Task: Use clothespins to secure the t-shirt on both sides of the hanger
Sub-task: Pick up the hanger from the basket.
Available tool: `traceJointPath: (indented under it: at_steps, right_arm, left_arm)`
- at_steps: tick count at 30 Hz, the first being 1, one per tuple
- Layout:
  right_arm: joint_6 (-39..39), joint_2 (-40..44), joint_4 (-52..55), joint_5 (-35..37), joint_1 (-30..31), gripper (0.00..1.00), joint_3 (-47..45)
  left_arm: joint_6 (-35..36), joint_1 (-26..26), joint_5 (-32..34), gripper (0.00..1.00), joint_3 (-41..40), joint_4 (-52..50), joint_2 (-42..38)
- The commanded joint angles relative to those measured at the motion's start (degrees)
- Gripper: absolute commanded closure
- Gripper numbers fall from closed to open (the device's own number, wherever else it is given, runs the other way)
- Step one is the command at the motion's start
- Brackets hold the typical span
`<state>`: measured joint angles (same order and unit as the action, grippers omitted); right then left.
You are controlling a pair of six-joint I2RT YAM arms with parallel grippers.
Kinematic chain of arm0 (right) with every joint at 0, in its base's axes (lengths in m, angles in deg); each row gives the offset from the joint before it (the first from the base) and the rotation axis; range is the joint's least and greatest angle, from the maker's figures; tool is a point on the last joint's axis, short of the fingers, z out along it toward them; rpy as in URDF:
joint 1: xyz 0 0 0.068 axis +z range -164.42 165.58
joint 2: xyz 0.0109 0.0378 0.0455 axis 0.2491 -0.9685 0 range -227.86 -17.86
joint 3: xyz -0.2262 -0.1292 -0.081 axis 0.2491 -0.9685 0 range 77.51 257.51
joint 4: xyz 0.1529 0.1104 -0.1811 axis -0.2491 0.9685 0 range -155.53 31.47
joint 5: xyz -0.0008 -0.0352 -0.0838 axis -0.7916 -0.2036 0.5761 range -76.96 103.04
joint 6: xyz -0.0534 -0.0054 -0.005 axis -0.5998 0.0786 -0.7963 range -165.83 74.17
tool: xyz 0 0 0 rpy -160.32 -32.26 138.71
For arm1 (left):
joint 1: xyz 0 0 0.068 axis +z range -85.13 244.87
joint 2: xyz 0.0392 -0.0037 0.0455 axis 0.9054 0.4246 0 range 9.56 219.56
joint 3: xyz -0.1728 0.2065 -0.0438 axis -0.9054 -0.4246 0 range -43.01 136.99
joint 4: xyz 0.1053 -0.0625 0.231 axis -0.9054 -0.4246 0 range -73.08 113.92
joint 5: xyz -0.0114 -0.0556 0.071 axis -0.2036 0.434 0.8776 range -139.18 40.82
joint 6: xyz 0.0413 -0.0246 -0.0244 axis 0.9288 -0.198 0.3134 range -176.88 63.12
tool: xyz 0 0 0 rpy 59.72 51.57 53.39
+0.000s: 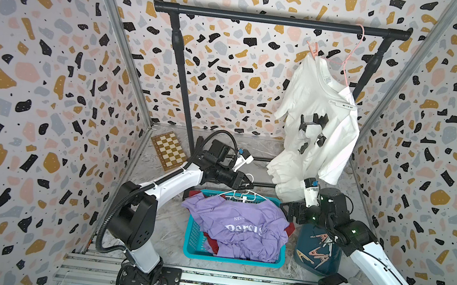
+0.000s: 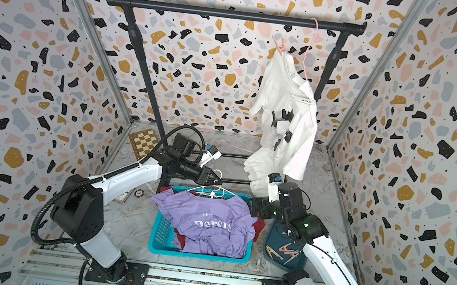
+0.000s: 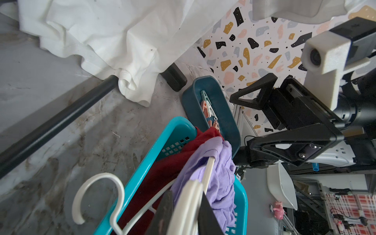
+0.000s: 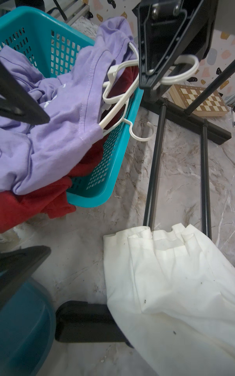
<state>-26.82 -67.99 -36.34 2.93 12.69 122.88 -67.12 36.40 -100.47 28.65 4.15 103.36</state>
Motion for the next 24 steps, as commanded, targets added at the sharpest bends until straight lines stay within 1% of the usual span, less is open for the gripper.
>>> traceJointPath:
  at_steps: [1, 3, 7, 12, 15, 17, 20, 24]
  right_arm:
    - [3.31, 1.63, 5.05, 3.77, -0.3, 0.06, 2.86]
    - [6.38, 2.96, 7.95, 5.48, -0.49, 0.06, 2.93]
    - [12.04, 6.49, 13.29, 8.65, -0.65, 0.06, 2.08]
    - [16.5, 10.22, 18.91, 10.23, -0.57, 0.04, -0.09]
    - [21.9, 13.27, 23.28, 13.4, -0.57, 0.03, 0.04]
    - [25.9, 16.24, 25.6, 14.41, -0.57, 0.02, -0.13]
    - [30.19, 19.62, 26.71, 14.35, -0.64, 0.03, -1.98]
    - [32.52, 19.89, 27.4, 17.35, -0.68, 0.03, -4.79]
  left_arm:
    - [0.46, -0.79, 1.51, 0.91, -0.73, 0.25, -3.15]
    - [0.42, -1.19, 2.29, 0.96, -0.82, 0.0, -4.47]
    - [-0.23, -1.78, 3.63, 0.98, -1.08, -0.42, -6.87]
    - [-0.99, -2.03, 4.61, 1.0, -1.74, -0.01, -9.29]
    - [-1.72, -2.53, 4.99, 1.0, -1.85, 0.04, -10.09]
    - [-2.07, -2.98, 6.42, 1.0, -2.29, 0.38, -10.82]
    - [-1.72, -3.22, 6.85, 1.0, -2.58, 0.33, -11.03]
    - [-2.24, -3.34, 8.02, 1.0, -3.14, 0.84, -11.03]
